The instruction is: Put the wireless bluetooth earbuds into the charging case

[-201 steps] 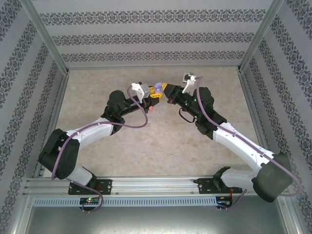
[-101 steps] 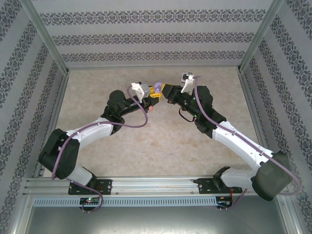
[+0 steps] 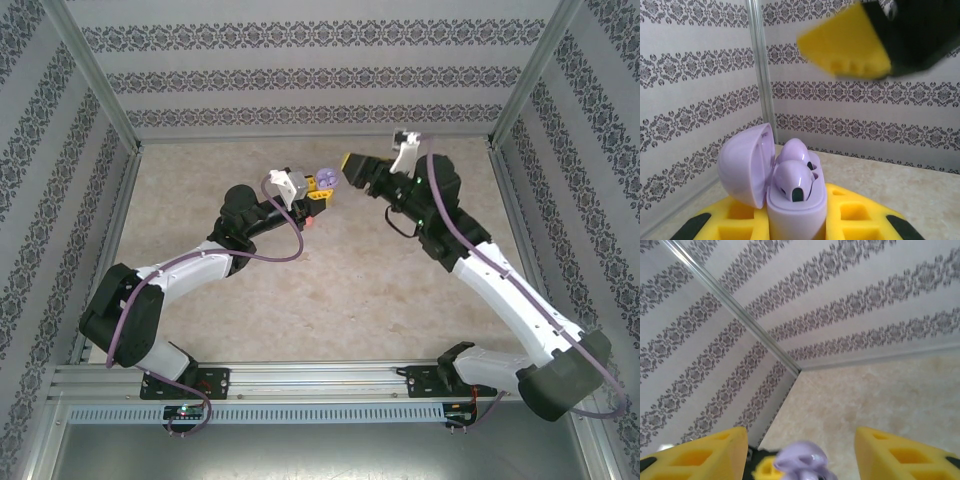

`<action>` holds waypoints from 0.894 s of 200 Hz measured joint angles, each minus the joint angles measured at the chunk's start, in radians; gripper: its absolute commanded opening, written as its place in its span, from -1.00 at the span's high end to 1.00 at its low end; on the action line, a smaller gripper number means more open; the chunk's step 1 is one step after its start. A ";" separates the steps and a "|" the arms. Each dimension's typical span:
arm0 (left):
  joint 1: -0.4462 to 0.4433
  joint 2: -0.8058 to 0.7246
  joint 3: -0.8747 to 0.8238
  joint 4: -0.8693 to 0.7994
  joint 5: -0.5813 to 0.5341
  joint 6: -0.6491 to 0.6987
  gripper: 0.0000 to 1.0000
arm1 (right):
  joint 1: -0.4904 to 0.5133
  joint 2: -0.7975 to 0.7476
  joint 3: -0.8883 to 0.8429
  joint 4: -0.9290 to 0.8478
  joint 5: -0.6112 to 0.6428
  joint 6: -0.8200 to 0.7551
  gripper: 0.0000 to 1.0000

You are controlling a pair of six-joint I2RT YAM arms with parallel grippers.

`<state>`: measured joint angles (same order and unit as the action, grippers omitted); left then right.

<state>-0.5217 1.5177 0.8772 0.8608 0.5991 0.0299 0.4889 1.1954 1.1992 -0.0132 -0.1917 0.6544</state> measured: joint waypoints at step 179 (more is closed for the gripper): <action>-0.024 0.083 0.043 -0.141 0.086 0.109 1.00 | -0.027 0.331 0.321 -0.612 -0.211 -0.104 1.00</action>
<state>-0.5461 1.6005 0.9203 0.7200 0.6849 0.1387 0.4622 1.5261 1.5200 -0.6247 -0.4030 0.5507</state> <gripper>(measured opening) 0.208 0.066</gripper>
